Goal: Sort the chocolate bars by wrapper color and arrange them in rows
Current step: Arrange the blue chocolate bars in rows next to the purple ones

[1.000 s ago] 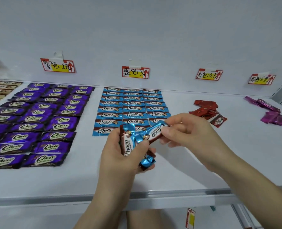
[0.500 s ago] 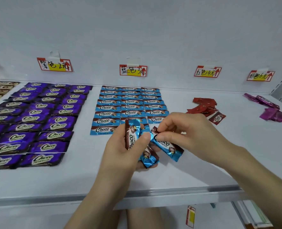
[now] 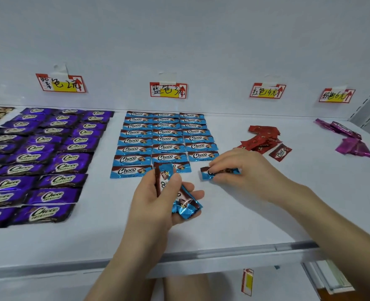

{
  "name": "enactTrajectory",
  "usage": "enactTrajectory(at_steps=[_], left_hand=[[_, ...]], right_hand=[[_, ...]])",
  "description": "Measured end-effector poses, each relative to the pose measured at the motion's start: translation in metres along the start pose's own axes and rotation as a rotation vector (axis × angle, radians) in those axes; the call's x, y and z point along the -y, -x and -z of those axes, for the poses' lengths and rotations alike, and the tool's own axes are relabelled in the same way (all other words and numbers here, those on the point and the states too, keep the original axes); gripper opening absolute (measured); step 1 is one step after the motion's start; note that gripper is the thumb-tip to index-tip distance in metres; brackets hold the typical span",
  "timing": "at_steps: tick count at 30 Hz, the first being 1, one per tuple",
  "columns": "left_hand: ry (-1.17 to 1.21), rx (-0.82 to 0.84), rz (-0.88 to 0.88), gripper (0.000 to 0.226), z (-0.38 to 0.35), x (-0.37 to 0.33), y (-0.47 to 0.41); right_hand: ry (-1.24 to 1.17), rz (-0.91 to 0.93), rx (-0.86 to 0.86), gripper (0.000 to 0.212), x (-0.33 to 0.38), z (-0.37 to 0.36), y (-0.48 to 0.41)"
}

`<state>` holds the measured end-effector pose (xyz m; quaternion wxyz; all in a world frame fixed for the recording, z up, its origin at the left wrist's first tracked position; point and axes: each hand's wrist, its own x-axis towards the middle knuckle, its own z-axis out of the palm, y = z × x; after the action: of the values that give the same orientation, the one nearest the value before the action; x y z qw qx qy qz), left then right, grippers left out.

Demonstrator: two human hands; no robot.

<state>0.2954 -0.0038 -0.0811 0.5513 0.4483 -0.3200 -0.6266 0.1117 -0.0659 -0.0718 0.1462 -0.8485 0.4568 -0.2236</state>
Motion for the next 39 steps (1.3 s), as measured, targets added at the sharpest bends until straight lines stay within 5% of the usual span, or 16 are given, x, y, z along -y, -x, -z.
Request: enactTrajectory(at_steps=[13,35,39], left_hand=[[0.119,-0.039,0.034,0.024,0.014,-0.012,0.003],[-0.202,0.036,-0.052,0.032,0.022,-0.011,0.004],[-0.246,0.043,-0.101,0.036,0.024,-0.013,0.004]], right_hand=[[0.109,-0.008,0.059,0.019,-0.011,-0.007,-0.014],[0.138,0.009,0.057,0.02,-0.005,-0.011,-0.021],[0.005,-0.09,-0.064,0.016,0.007,-0.006,-0.023]])
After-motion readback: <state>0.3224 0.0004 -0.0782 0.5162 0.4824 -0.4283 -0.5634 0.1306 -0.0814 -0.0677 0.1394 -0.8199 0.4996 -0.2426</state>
